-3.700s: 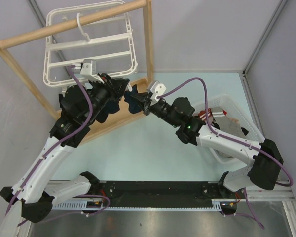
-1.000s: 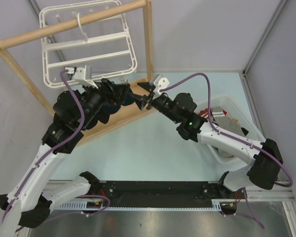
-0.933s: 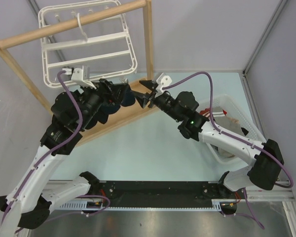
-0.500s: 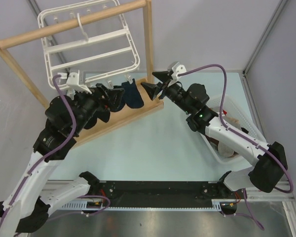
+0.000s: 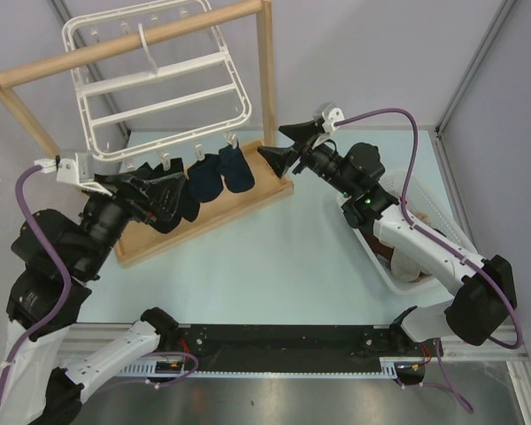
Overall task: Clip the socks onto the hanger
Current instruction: Reset both arms
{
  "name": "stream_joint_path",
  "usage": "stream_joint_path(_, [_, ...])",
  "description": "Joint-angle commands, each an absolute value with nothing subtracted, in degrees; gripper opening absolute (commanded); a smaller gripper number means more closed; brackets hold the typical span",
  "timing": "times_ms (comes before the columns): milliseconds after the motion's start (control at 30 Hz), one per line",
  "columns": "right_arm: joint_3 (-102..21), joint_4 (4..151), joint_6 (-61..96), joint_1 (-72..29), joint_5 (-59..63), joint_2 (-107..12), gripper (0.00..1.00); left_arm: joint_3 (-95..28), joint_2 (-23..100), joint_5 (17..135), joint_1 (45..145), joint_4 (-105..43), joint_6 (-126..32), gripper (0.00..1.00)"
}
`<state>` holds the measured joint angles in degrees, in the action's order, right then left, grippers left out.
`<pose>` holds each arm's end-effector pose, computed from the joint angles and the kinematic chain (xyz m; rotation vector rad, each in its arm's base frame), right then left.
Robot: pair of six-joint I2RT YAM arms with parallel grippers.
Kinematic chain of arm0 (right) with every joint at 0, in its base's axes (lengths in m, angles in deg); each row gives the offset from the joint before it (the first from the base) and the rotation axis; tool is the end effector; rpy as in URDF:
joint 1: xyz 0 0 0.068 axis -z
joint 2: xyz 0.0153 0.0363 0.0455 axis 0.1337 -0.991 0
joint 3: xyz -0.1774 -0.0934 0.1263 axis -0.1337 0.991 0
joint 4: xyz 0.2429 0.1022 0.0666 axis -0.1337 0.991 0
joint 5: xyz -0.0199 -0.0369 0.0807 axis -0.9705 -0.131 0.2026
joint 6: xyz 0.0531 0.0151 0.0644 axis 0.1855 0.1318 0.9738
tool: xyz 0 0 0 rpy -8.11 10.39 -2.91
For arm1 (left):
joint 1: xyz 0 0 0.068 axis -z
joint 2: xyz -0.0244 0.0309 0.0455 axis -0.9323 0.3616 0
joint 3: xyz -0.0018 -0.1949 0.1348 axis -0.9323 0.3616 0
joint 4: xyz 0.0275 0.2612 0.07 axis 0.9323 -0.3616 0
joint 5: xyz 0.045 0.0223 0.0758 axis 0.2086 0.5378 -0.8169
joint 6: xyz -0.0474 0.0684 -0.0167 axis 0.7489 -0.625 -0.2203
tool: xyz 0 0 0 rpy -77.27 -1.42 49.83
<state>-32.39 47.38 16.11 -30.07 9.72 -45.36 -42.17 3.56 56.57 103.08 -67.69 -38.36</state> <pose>0.2873 0.2481 0.3890 -0.5935 1.1717 0.8223 0.1296 -0.0711 0.4880 0.0273 1.4966 -0.6282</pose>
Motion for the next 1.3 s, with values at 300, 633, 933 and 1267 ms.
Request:
stream_joint_path(300, [-27.95, 54.68, 14.88, -33.71, 5.89, -38.22, 0.86, -50.05, 1.06, 32.23, 103.34, -79.12, -42.23, 1.00])
stream_joint_path(633, [-20.74, 59.96, 14.26, -37.05, 2.63, -28.81, 0.86, -38.89, -3.95, 19.74, 103.25, -72.27, -49.44, 1.00])
stream_joint_path(933, [-17.75, 64.34, 13.47, -37.75, 1.23, -22.40, 0.86, -39.04, 0.96, 38.50, 103.25, -70.68, -43.58, 0.97])
stream_joint_path(1267, [-15.29, 64.62, 13.47, -37.84, -0.18, -21.34, 0.86, -54.78, 13.80, 52.52, 103.25, -79.38, -35.48, 1.00])
